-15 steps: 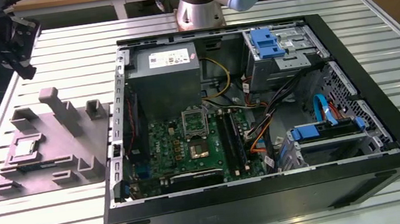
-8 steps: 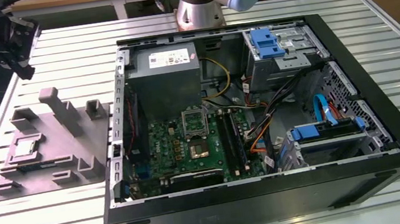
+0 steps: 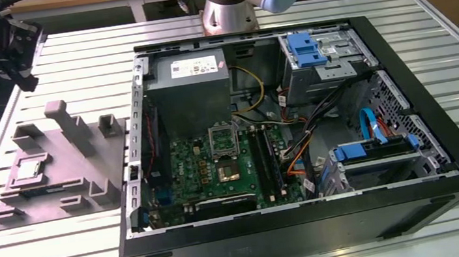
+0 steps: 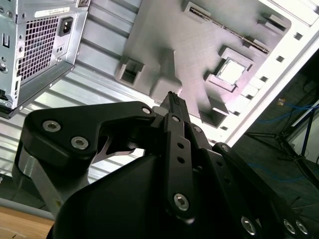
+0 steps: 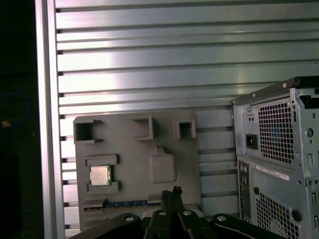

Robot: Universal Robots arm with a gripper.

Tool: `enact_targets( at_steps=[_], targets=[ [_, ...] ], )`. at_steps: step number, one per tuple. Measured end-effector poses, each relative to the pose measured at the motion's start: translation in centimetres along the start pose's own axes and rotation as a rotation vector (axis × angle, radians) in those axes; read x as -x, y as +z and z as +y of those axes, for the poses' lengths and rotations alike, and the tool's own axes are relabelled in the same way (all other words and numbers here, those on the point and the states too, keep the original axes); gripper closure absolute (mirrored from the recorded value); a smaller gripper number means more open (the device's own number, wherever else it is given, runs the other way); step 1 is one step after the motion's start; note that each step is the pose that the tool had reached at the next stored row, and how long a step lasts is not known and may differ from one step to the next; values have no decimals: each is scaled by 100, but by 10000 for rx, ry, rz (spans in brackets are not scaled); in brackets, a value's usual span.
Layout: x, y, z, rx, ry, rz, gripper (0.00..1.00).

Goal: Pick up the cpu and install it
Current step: 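Reach for the cpu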

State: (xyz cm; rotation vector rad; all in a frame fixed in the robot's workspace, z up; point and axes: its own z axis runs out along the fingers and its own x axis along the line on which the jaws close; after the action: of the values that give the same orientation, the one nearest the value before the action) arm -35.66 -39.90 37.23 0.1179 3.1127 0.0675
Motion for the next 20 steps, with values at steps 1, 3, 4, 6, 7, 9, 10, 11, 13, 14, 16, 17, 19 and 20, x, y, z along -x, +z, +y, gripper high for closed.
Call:
enact_targets(
  at_steps=[1,3,4,6,7,9,10,11,13,14,16,17,19,20],
  targets=[
    [-4,0,0,0,0,0,89],
    [-12,0,-1,0,1,0,89],
    [-15,0,-1,0,0,0,89],
    [-21,0,-2,0,0,0,89],
    [-25,0,-2,-1,0,0,89],
    [-30,0,-2,0,0,0,89],
    [-33,-1,-2,0,1,0,89],
    [-36,-1,-3,0,0,0,89],
    [-42,0,-3,0,1,0,89],
    [-45,0,-3,0,0,-1,89],
    [-50,0,-4,0,0,0,89],
    [-53,0,-4,0,0,0,89],
    [-59,0,-4,0,0,0,89],
    [-61,0,-5,0,0,0,89]
  ],
)
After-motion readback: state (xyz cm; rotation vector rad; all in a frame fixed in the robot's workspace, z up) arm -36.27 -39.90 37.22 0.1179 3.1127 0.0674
